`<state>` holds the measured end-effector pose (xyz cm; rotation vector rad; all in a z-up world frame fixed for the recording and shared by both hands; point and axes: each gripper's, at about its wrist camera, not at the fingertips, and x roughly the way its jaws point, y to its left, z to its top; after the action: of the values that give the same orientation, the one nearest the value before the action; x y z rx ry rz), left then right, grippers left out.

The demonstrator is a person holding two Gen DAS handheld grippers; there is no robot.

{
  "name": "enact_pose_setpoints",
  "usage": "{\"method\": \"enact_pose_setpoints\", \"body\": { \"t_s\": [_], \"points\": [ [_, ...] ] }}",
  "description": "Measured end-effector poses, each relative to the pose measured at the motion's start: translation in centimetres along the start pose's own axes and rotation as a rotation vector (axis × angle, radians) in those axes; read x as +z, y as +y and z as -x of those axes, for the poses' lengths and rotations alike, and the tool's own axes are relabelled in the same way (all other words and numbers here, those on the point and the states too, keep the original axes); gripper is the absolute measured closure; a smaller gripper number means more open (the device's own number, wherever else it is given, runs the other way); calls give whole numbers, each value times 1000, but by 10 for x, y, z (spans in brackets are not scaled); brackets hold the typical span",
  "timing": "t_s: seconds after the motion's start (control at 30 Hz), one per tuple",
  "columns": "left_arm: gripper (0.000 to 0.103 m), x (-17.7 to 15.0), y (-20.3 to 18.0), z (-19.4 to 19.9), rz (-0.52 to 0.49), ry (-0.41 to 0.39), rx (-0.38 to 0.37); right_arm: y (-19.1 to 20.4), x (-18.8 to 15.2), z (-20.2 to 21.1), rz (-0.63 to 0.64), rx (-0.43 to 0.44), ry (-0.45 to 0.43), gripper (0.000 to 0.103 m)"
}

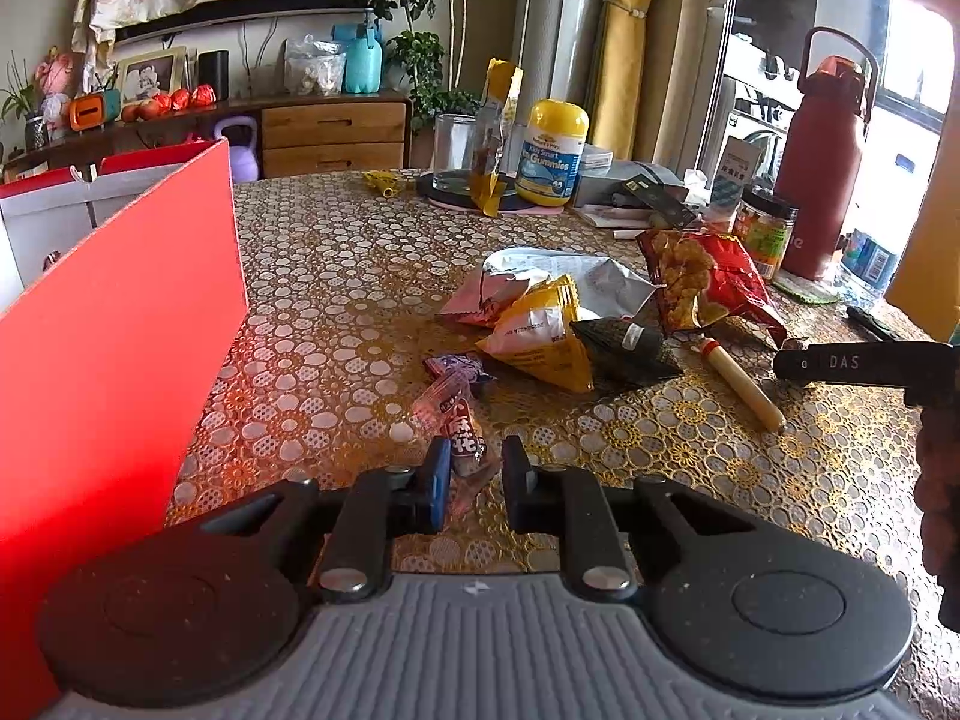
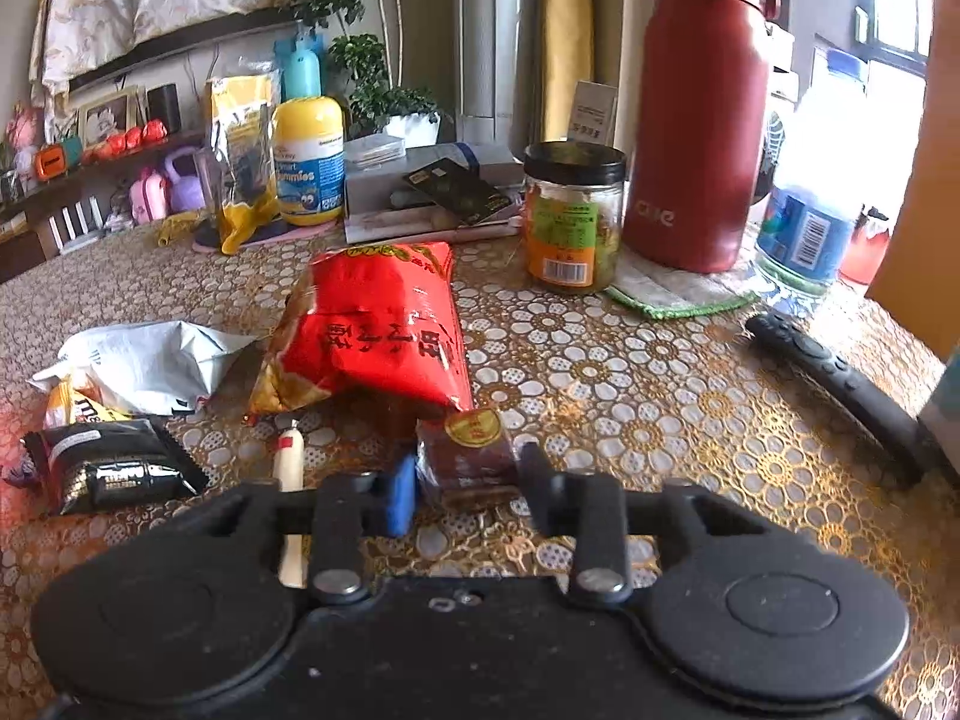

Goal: Organize snacks
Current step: 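Carry candy packet in left tool toward box while right tool carries chocolate bar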

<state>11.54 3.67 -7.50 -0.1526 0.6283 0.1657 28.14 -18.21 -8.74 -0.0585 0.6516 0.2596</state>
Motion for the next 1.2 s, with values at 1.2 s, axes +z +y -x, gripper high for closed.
{"method": "enact_pose_setpoints", "body": {
  "t_s": [1.2],
  "points": [
    [85, -1, 42, 150, 34, -179, -25, 95, -50, 177, -10, 207, -115, 72]
  ]
}}
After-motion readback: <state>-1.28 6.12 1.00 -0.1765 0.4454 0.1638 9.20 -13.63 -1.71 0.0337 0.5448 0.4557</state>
